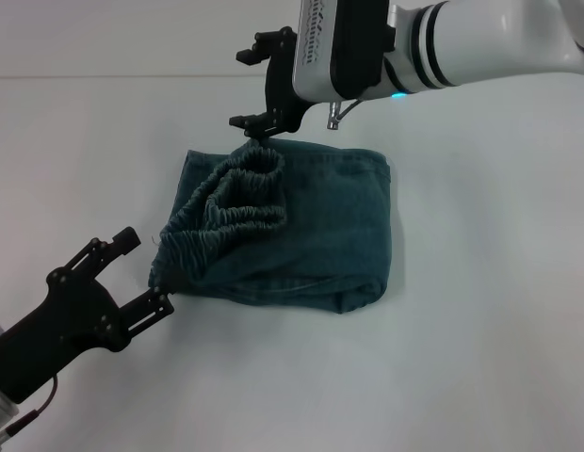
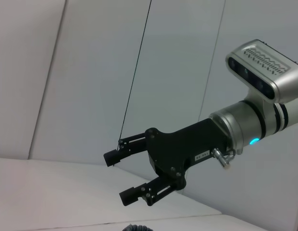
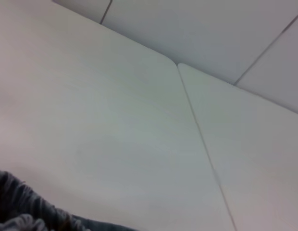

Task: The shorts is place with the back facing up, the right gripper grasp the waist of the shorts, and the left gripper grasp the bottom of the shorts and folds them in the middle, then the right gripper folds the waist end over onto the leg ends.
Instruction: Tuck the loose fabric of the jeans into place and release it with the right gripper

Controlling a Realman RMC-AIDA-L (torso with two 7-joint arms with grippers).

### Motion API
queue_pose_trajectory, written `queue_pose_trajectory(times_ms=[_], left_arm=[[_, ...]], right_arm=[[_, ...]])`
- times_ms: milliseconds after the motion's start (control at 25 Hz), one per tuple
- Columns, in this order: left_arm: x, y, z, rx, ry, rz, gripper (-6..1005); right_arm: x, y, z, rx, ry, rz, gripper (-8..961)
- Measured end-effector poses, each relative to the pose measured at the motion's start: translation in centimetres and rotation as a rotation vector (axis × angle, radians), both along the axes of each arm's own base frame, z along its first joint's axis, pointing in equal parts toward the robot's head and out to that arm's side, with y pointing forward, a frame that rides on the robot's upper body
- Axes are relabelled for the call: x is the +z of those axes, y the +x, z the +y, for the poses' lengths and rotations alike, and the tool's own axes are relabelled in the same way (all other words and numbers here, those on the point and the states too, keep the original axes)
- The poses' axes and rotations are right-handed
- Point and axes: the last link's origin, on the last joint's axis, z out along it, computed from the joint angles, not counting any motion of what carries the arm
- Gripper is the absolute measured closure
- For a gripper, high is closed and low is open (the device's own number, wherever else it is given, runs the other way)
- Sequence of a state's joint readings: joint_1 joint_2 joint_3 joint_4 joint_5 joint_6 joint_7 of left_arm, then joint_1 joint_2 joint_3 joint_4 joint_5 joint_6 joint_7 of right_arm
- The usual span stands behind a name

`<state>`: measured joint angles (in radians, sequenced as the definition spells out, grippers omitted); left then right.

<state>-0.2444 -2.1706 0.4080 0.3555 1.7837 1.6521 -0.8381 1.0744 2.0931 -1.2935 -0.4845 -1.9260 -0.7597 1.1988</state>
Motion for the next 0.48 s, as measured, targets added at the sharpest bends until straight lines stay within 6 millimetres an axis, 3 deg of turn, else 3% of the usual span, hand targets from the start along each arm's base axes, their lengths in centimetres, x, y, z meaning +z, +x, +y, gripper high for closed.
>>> queue_pose_trajectory(times_ms=[480], left_arm=[[0.1,0.0,0.1,-0.009,0.007,0.007,140]], right_arm=[[0.5,-0.9,-3.7,-0.296,-0.183,-0.066,127]])
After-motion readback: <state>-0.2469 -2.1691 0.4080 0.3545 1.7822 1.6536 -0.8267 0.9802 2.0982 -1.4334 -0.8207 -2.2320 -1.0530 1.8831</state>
